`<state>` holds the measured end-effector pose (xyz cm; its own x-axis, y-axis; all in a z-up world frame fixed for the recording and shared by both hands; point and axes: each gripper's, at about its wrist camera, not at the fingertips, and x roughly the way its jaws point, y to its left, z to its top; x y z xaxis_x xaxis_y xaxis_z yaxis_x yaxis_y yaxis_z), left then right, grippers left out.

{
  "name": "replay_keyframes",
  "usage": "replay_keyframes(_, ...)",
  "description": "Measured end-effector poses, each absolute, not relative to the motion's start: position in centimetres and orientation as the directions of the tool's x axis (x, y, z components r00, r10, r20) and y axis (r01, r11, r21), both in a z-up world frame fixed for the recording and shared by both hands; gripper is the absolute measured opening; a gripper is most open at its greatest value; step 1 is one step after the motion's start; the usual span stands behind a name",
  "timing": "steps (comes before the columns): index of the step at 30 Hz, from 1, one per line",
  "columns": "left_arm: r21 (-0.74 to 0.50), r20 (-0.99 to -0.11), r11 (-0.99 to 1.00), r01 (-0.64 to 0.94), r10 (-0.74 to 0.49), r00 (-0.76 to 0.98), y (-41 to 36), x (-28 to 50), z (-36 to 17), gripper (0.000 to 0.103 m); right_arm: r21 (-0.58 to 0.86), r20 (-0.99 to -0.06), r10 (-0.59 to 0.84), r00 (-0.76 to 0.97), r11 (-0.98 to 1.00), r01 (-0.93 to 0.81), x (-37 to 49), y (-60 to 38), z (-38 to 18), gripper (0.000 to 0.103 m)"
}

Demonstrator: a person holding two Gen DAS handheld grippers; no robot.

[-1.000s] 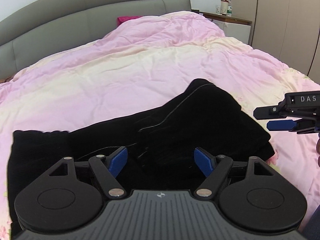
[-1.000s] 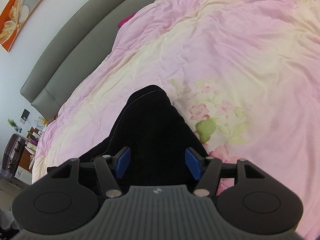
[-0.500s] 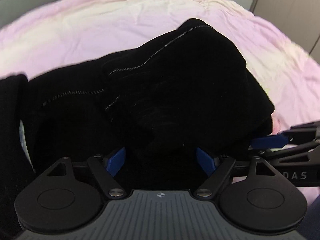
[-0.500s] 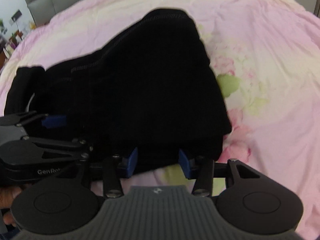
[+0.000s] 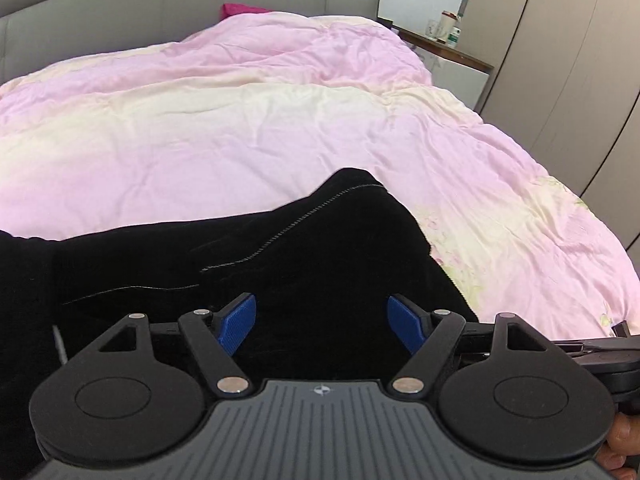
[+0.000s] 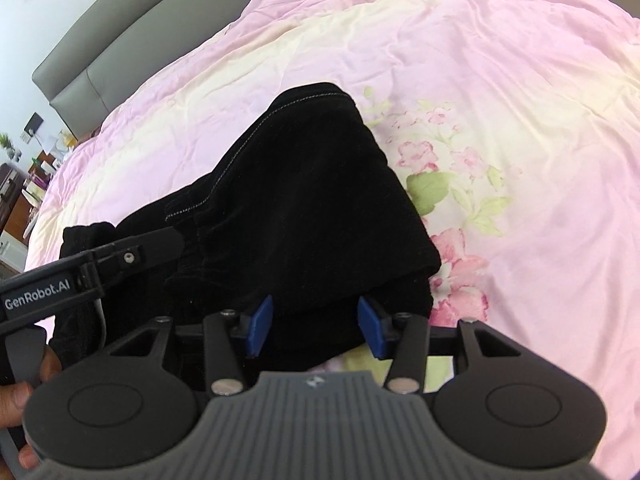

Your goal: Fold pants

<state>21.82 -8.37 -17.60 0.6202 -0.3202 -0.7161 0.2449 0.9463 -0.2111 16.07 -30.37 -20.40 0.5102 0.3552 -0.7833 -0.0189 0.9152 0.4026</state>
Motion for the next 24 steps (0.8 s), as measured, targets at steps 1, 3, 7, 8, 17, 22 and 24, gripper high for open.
replay_keyframes(1,-0.222,-0.722,0.944,0.244,-0.327,0.61,-8.8,22.5,-17.8,0.088,0.409,-0.78,0.357,0.514,0.912,-0.014,16.1,-30.6,-20.3,0.048)
replay_keyframes(3,-0.249,-0.737,0.939,0.236,-0.342,0.583,-9.1,23.0,-18.7,0.088,0.424,-0.771,0.365,0.522,0.906,-0.007,16.2,-31.2,-20.0,0.049)
replay_keyframes(7,-0.273,-0.766,0.933,0.235,-0.358,0.533,-9.8,23.5,-20.2,0.088,0.447,-0.755,0.372,0.54,0.894,0.01,16.8,-33.1,-19.9,0.054)
replay_keyframes(8,-0.267,-0.771,0.934,0.239,-0.356,0.529,-9.9,23.5,-20.5,0.088,0.455,-0.749,0.375,0.545,0.89,0.013,17.1,-33.7,-19.9,0.054)
replay_keyframes(17,-0.268,-0.788,0.933,0.24,-0.356,0.502,-10.0,24.3,-22.5,0.088,0.599,-0.702,0.498,0.509,0.799,0.045,20.3,-38.2,-23.4,0.055)
replay_keyframes(22,-0.282,-0.784,0.924,0.257,-0.376,0.493,-9.7,24.7,-23.0,0.088,0.681,-0.648,0.584,0.489,0.732,0.027,22.2,-38.5,-25.4,0.056)
replay_keyframes(24,-0.298,-0.78,0.919,0.256,-0.39,0.49,-9.3,24.8,-23.1,0.088,0.698,-0.634,0.61,0.475,0.716,0.013,23.0,-38.4,-26.0,0.057)
